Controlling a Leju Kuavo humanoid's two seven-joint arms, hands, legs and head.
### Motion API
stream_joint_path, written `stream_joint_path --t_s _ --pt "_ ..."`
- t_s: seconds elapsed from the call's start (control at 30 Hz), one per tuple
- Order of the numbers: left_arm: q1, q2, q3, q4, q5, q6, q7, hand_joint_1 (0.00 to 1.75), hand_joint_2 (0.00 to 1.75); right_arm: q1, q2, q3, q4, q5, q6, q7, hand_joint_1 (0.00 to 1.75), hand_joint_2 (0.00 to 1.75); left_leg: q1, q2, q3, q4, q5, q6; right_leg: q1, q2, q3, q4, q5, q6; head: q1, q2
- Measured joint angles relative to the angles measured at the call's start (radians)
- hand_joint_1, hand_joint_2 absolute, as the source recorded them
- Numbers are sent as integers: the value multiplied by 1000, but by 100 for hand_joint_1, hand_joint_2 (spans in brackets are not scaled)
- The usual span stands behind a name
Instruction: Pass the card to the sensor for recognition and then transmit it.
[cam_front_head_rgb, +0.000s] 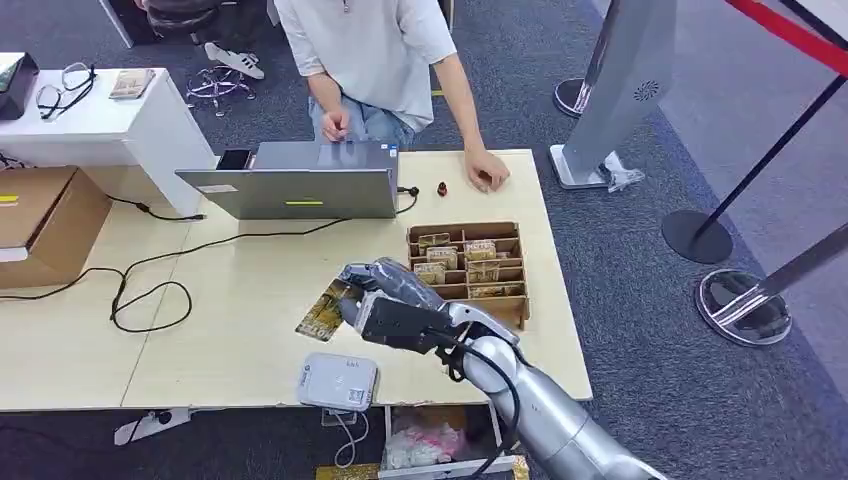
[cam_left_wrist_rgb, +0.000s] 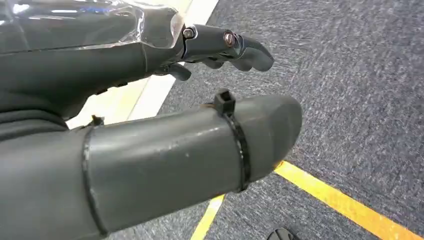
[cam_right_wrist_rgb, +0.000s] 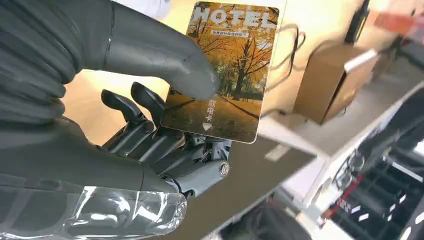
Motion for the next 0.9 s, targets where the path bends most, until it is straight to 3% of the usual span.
stream_joint_path --t_s 0.23,0.47,0.9 --pt "3 1 -27 2 -26 -7 -31 0 0 -23 9 60 83 -52 16 2 175 175 0 0 0 0 0 0 0 0 0 0 0 0 0 0" --pt "8 18 -70 10 -72 -40 -50 0 0 -41 55 112 221 -70 5 4 175 175 0 0 0 0 0 0 0 0 0 0 0 0 0 0" --pt "11 37 -105 10 -106 -63 -82 0 0 -60 100 139 363 -78 -15 33 175 175 0 0 0 0 0 0 0 0 0 0 0 0 0 0"
